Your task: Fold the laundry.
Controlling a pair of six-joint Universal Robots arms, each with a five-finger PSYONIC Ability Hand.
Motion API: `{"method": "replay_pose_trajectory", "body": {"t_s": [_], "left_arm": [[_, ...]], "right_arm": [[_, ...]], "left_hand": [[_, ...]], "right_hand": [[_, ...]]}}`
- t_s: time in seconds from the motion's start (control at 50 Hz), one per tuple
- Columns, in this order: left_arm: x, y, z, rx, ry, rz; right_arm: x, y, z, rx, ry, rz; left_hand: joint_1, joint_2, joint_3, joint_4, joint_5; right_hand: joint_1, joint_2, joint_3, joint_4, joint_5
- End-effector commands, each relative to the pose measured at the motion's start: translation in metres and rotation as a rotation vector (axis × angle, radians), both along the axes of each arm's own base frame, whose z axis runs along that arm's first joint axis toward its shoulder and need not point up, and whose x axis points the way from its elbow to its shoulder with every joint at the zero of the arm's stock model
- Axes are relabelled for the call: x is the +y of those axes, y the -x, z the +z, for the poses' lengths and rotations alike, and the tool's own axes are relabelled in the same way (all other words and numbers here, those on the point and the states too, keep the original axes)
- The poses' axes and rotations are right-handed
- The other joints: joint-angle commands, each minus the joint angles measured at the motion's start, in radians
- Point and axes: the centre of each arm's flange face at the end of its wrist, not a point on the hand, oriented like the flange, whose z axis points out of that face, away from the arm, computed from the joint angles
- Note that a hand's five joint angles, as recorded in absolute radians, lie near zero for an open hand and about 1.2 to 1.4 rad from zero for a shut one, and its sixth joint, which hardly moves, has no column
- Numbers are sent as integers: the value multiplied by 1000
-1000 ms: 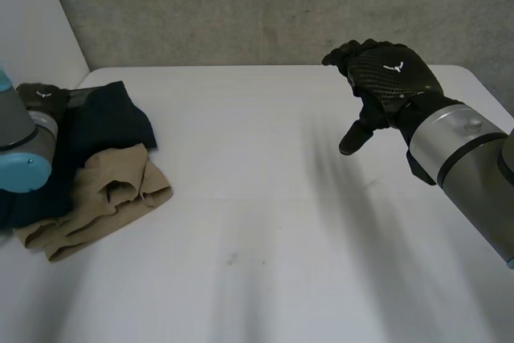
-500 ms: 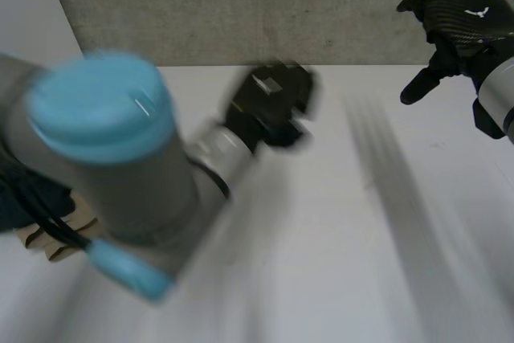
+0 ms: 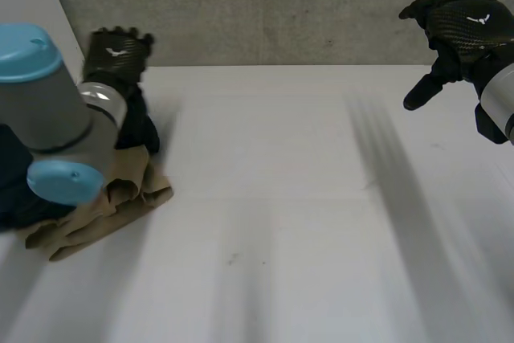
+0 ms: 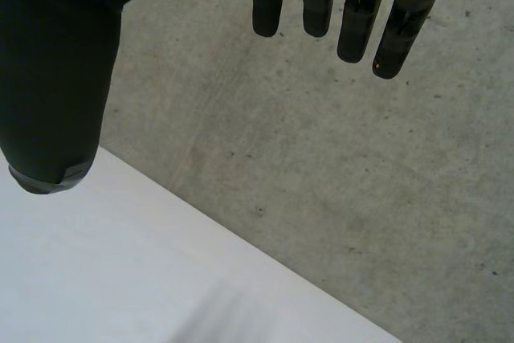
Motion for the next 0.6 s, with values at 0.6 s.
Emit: {"method": "replay_pose_trajectory", "body": {"t_s": [0.6], "left_arm": [[-36, 25, 31, 34, 88, 22]], "right_arm": [[-4, 2, 3, -3, 11, -9]], "left_hand": [[1205, 1192, 1185, 1194, 1176]], "right_hand": [[-21, -44, -39, -58, -60]]}}
